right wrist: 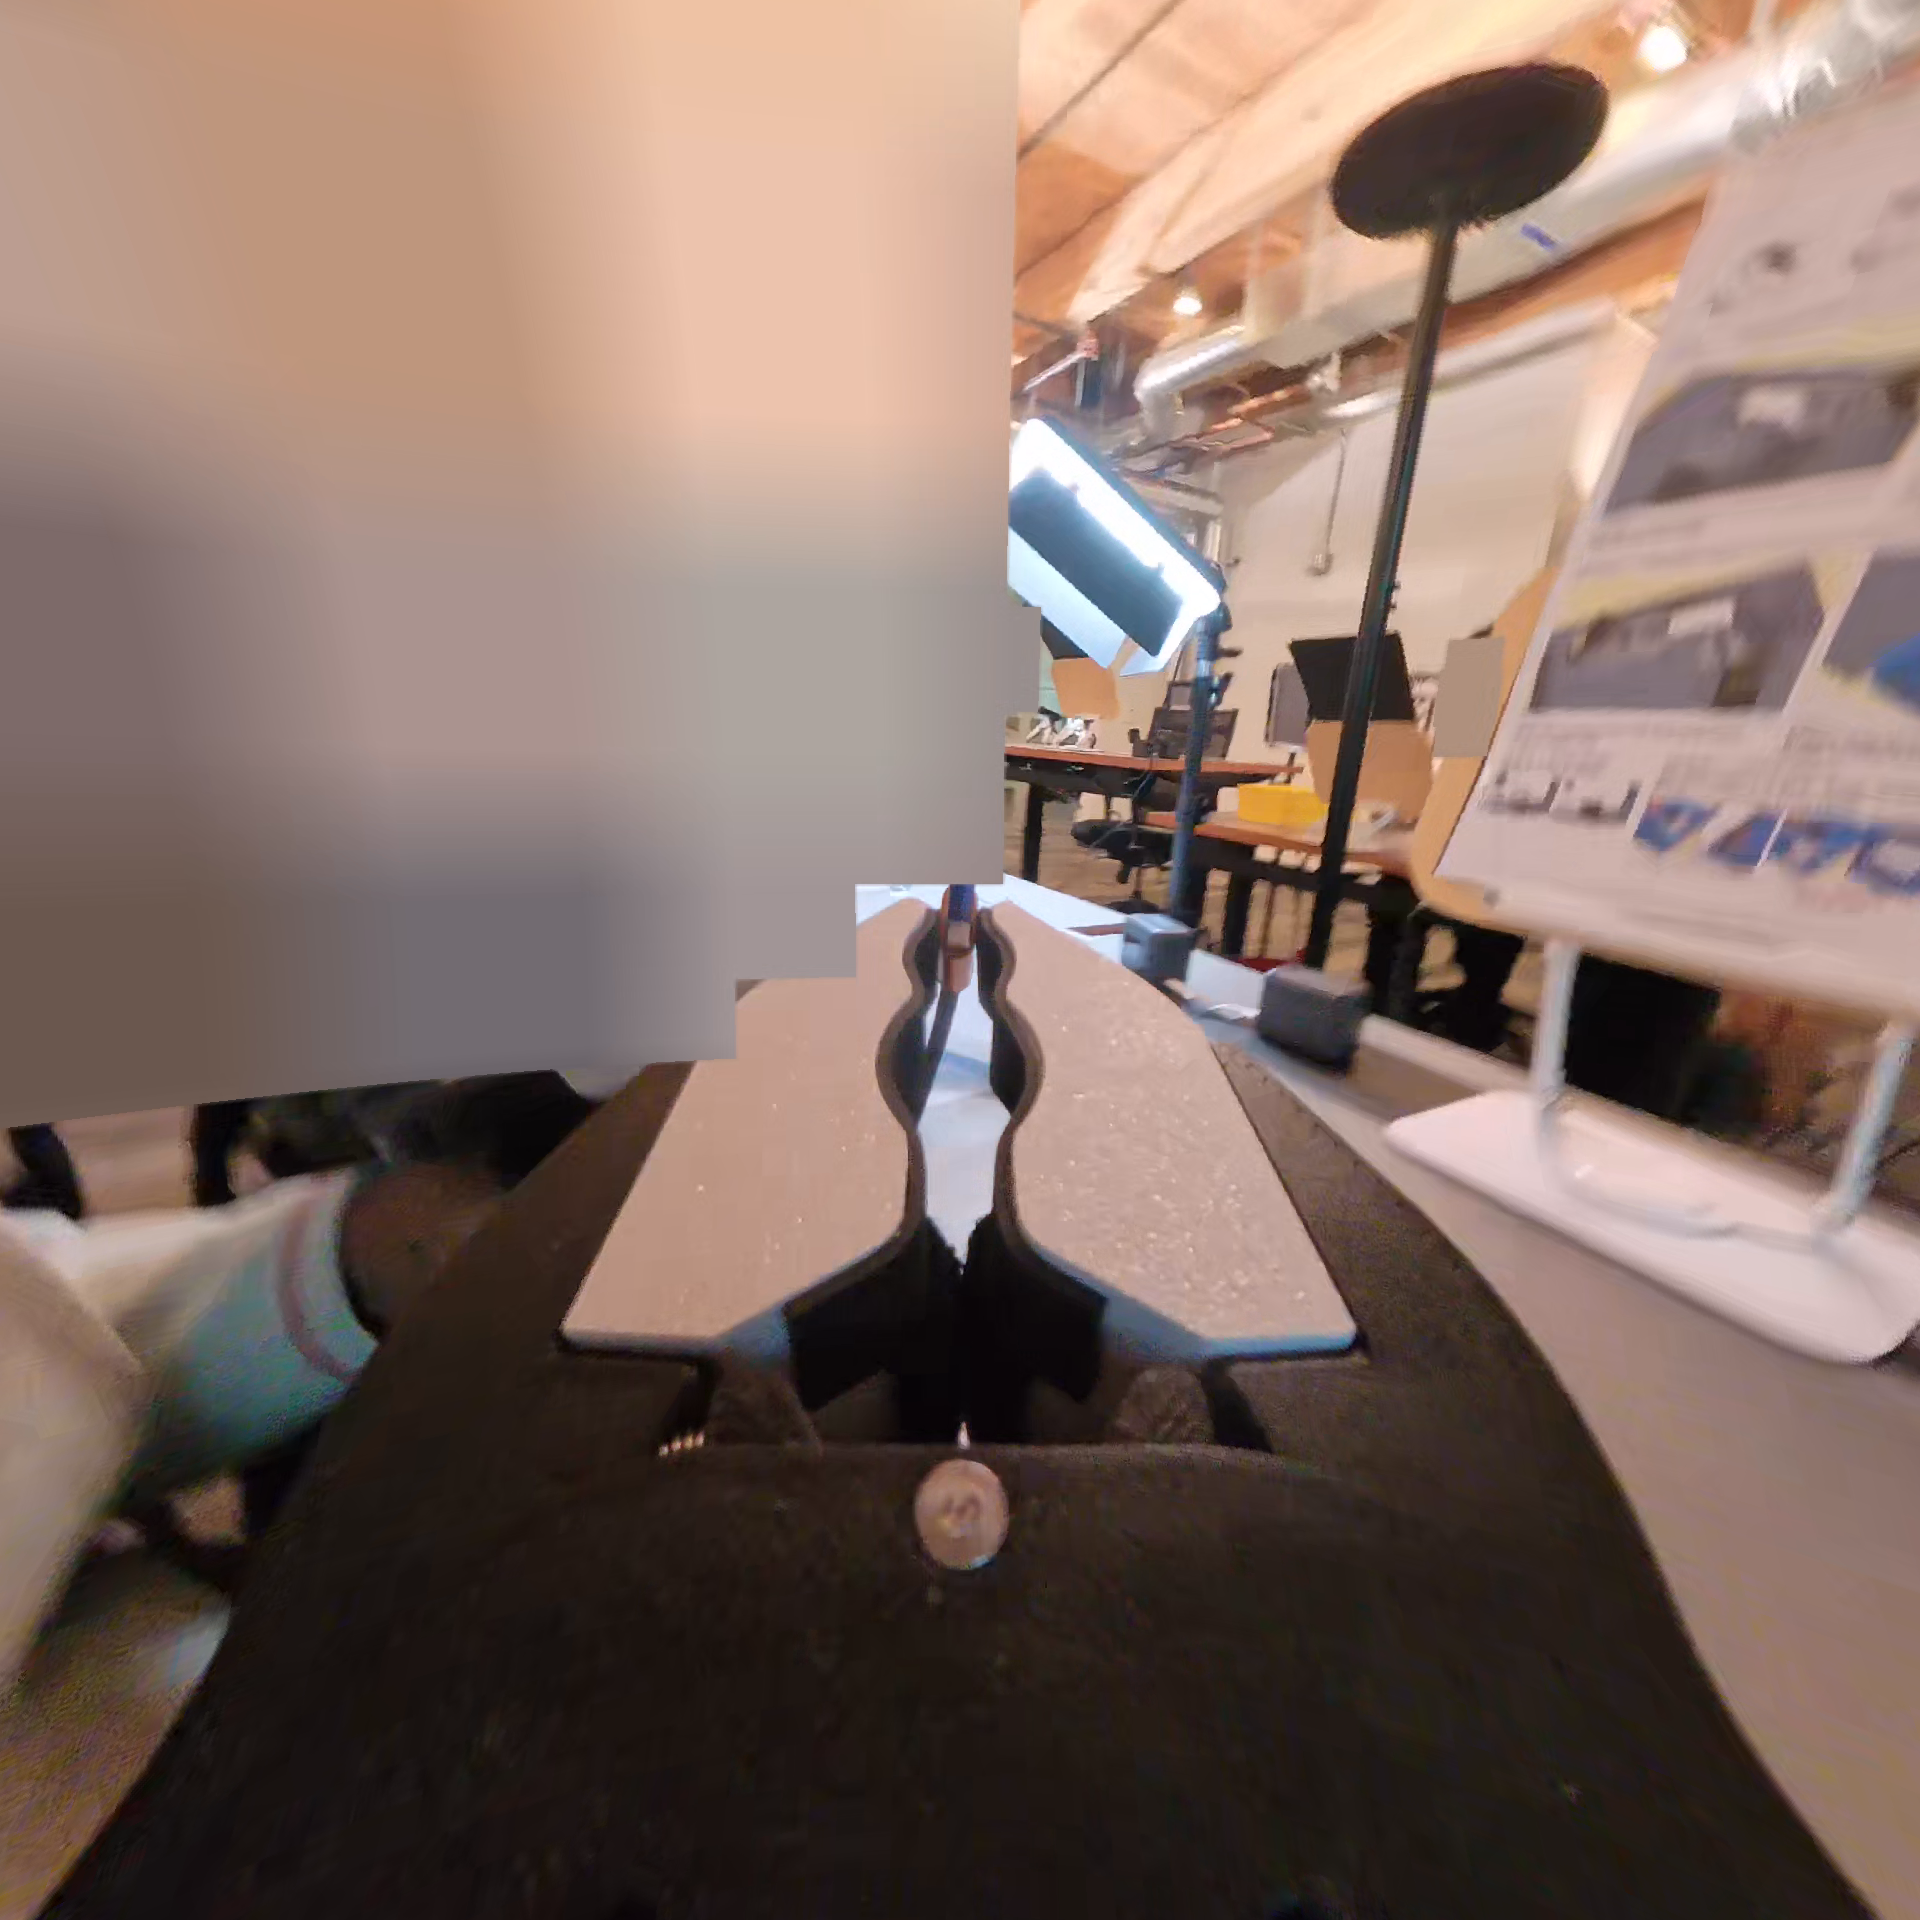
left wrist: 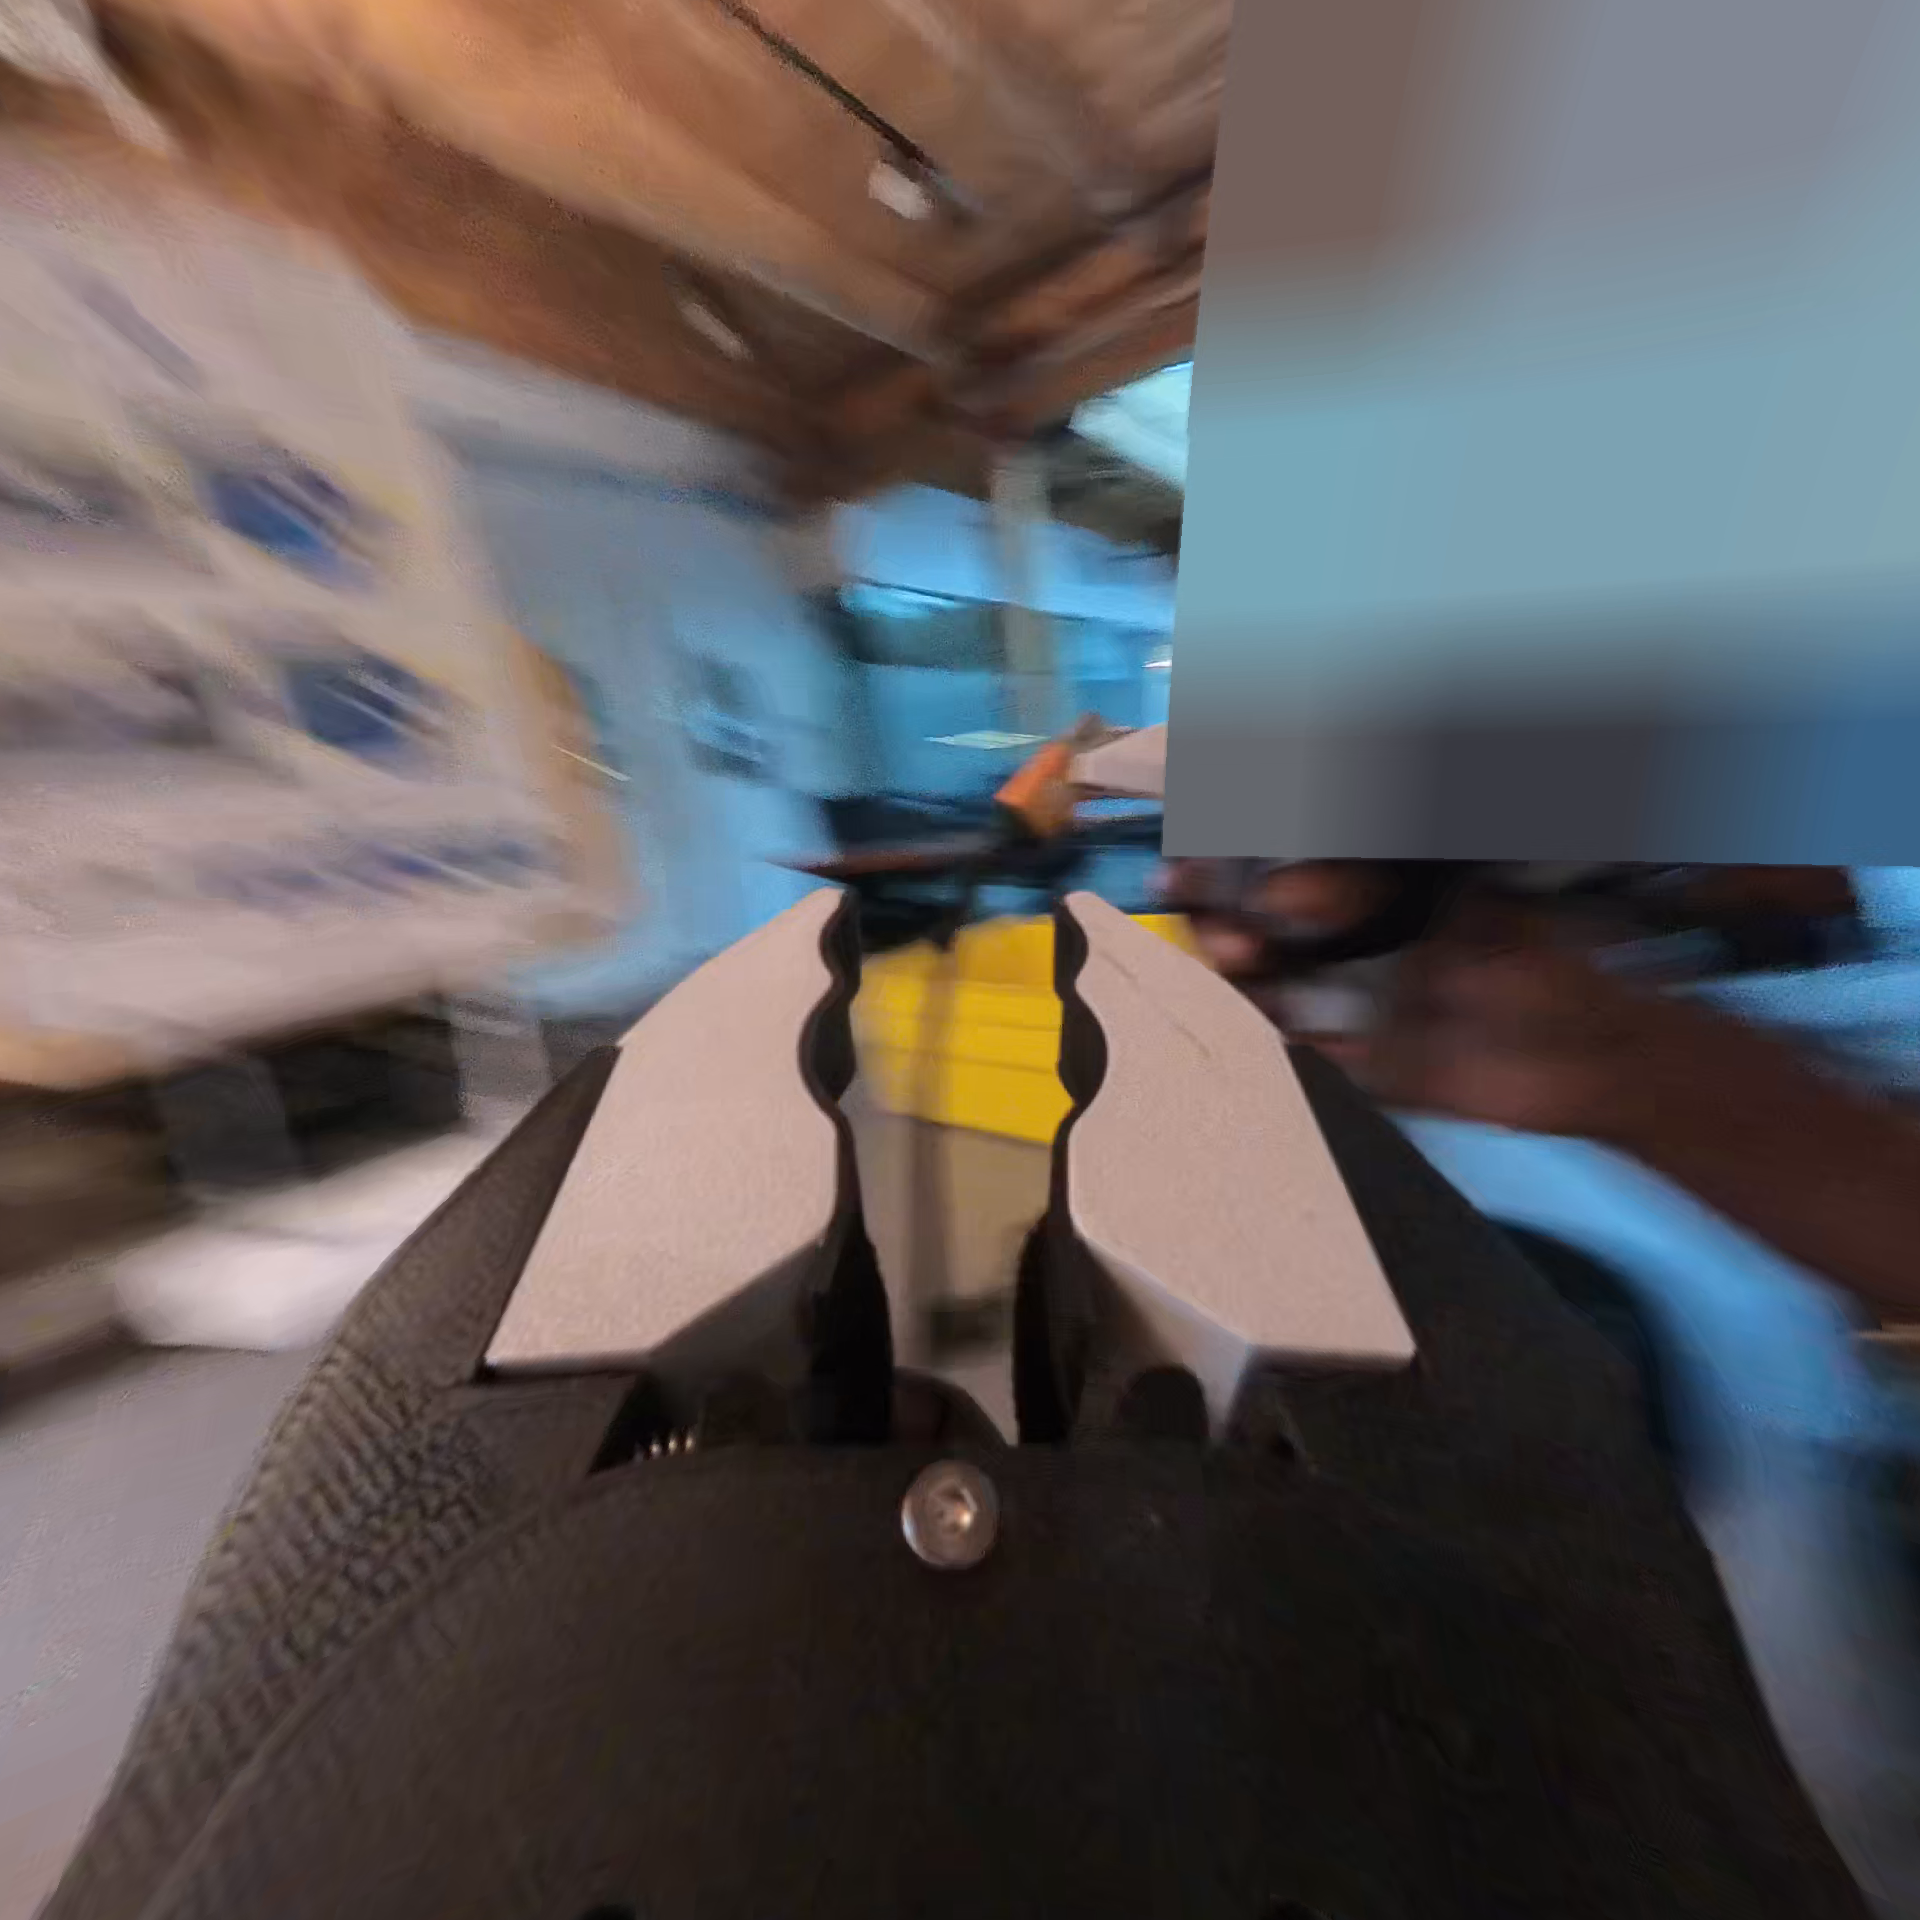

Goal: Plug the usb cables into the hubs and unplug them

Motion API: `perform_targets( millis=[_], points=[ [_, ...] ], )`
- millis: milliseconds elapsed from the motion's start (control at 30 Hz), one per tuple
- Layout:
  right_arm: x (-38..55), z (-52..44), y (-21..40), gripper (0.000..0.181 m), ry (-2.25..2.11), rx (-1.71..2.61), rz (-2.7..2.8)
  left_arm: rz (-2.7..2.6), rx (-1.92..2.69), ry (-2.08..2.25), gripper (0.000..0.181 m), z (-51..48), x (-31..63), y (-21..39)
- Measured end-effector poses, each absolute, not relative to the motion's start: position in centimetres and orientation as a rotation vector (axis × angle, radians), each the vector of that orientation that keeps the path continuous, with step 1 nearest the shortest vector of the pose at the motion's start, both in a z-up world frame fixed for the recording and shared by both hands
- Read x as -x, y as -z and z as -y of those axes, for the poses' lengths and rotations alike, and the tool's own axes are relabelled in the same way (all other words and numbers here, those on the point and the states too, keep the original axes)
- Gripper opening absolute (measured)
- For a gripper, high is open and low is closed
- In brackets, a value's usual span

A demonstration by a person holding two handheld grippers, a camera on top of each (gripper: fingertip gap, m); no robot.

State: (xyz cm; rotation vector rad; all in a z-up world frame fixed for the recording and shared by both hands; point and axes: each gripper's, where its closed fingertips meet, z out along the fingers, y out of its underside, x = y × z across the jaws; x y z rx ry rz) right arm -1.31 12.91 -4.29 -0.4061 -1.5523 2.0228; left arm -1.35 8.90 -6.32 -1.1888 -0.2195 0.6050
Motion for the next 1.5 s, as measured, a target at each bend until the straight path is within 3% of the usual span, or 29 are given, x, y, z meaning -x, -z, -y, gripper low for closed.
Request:
perform_targets(
  millis=[33,100,233,500,600,733,900,967,1067,1133,1233,1333,1500],
  points=[
    [1.6,-12.9,4.5,0.006,-2.100,0.494,1.532,0.155,1.144,-0.956,0.042,-8.0,1.9,5.6],
    [2.0,-12.3,5.3,0.006,-2.230,0.618,1.502,-0.063,1.205,-1.342,0.048,-9.0,1.3,5.8],
    [2.1,-11.1,6.3,0.006,-2.363,0.719,1.502,-0.085,1.310,-1.345,0.049,-10.1,2.8,6.6],
    [1.4,-10.5,6.7,0.006,-2.382,0.647,1.588,-0.238,1.495,-1.207,0.013,-10.4,3.2,8.3],
    [0.3,-10.2,6.6,0.006,-2.342,0.439,1.667,-0.310,1.565,-1.023,0.024,-11.1,2.0,9.6],
    [0.4,-10.3,7.0,0.006,-2.271,0.430,1.798,-0.297,1.604,-0.731,0.024,-11.1,0.8,9.8],
    [1.5,-10.3,7.6,0.007,-2.325,0.648,1.748,-0.309,1.553,-1.148,0.040,-10.7,2.6,9.1],
    [1.7,-10.1,8.0,0.006,-2.361,0.706,1.725,-0.306,1.581,-1.239,0.016,-10.7,3.1,9.5],
    [1.2,-10.3,8.4,0.009,-2.336,0.589,1.773,-0.312,1.661,-1.130,0.015,-10.8,2.8,10.3],
    [0.0,-10.7,8.0,0.033,-2.233,0.353,1.828,-0.347,1.744,-0.996,0.015,-10.5,2.2,10.9],
    [-1.2,-11.2,9.3,0.044,-1.790,-0.013,1.984,-0.476,1.881,-0.785,0.015,-9.9,0.8,12.5],
    [-1.7,-10.9,10.7,0.043,-1.441,-0.259,2.070,-0.551,1.938,-0.658,0.015,-9.8,-0.1,13.3],
    [-1.9,-9.9,12.3,0.027,-1.331,-0.341,2.200,-0.614,2.003,-0.612,0.015,-10.1,-0.7,14.5]
  ],
)
